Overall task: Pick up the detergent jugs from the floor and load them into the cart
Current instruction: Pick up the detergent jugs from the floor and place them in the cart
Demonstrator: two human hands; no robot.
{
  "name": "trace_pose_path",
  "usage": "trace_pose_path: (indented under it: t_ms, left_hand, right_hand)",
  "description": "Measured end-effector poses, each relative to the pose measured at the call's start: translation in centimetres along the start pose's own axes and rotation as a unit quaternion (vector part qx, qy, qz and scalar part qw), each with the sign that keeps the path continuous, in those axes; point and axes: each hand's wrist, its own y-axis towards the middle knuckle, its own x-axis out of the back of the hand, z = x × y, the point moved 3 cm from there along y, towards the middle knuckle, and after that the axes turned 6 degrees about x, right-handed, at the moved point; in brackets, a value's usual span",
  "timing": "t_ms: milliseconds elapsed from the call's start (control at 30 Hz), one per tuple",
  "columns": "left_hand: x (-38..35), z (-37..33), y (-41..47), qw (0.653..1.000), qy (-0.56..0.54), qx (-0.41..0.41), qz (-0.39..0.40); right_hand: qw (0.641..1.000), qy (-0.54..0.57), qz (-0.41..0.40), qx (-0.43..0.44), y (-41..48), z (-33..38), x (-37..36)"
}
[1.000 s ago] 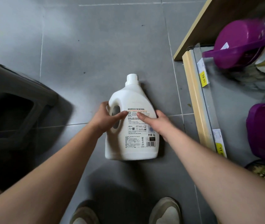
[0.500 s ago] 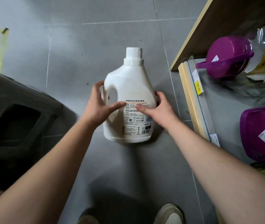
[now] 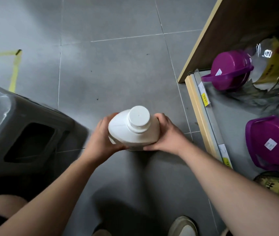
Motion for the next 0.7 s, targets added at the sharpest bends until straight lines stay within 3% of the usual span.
trace_pose_path:
  t_ms: [300,467,700]
  left_hand:
    - [0.6,-0.2,-0.7,0.999,0.009,-0.007,0.03]
    - [0.4,-0.5,-0.8,0.999,-0.03,0.041,0.018]
    - [1.3,-2.4,-1.0,0.996,0.003,0.087,-0.01]
  right_hand:
    - [1.0,0.013,-0.013,0.017,-0.7,-0.3,-0.3]
    - [0.998,0.059,-0.013,0.019,-0.4,0.0,-0.6]
    - [0.998,0.048,-0.029,0.029,0.1,0.9,-0.3]
